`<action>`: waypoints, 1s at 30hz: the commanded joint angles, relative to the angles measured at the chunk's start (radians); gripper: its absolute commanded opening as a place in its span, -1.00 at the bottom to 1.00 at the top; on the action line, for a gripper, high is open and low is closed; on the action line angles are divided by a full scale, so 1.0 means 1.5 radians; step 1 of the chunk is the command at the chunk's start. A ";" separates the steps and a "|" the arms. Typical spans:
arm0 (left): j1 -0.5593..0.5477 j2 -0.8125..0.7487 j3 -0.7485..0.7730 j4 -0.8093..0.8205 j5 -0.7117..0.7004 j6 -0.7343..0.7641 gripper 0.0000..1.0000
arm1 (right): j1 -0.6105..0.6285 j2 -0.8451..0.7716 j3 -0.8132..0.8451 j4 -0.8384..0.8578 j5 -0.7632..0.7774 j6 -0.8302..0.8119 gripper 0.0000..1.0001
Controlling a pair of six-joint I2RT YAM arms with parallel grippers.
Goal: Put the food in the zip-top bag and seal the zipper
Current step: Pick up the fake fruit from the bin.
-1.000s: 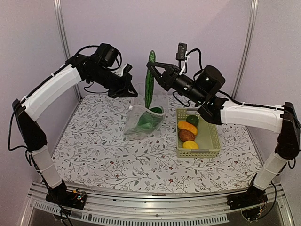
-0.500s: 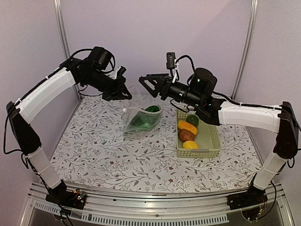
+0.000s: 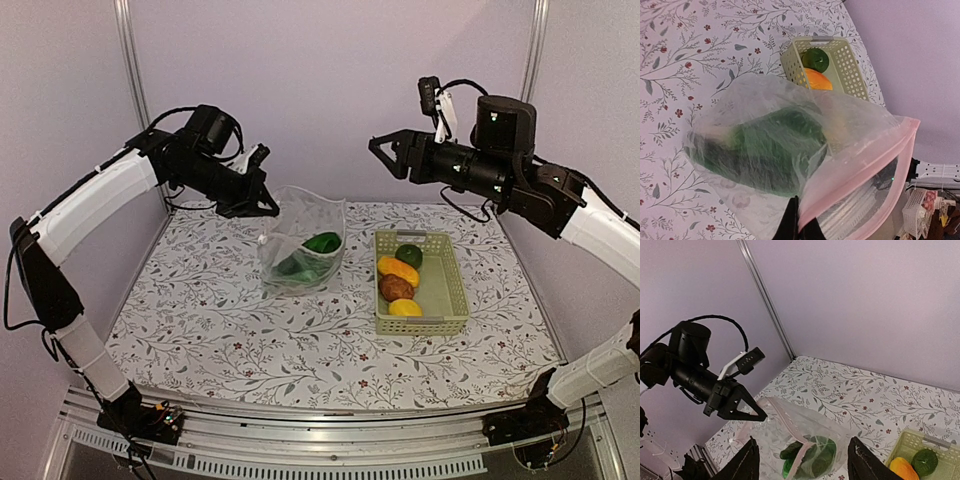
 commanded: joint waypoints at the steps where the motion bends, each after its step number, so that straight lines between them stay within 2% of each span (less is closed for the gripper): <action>1: 0.010 -0.002 -0.007 0.024 0.008 0.027 -1.00 | -0.062 -0.052 -0.086 -0.215 0.030 0.090 0.18; 5: 0.008 0.010 0.008 0.027 0.023 0.009 -1.00 | -0.117 -0.088 -0.156 -0.255 -0.059 0.096 0.18; 10: 0.006 0.013 0.017 0.025 0.022 0.002 -1.00 | -0.138 -0.049 -0.181 -0.327 -0.123 0.118 0.17; 19: 0.007 0.013 0.016 0.025 0.009 0.004 -1.00 | -0.187 0.074 -0.162 -0.417 -0.209 0.102 0.22; 30: 0.005 0.014 0.016 0.027 0.000 0.004 -0.98 | -0.199 0.216 -0.112 -0.470 -0.252 0.043 0.39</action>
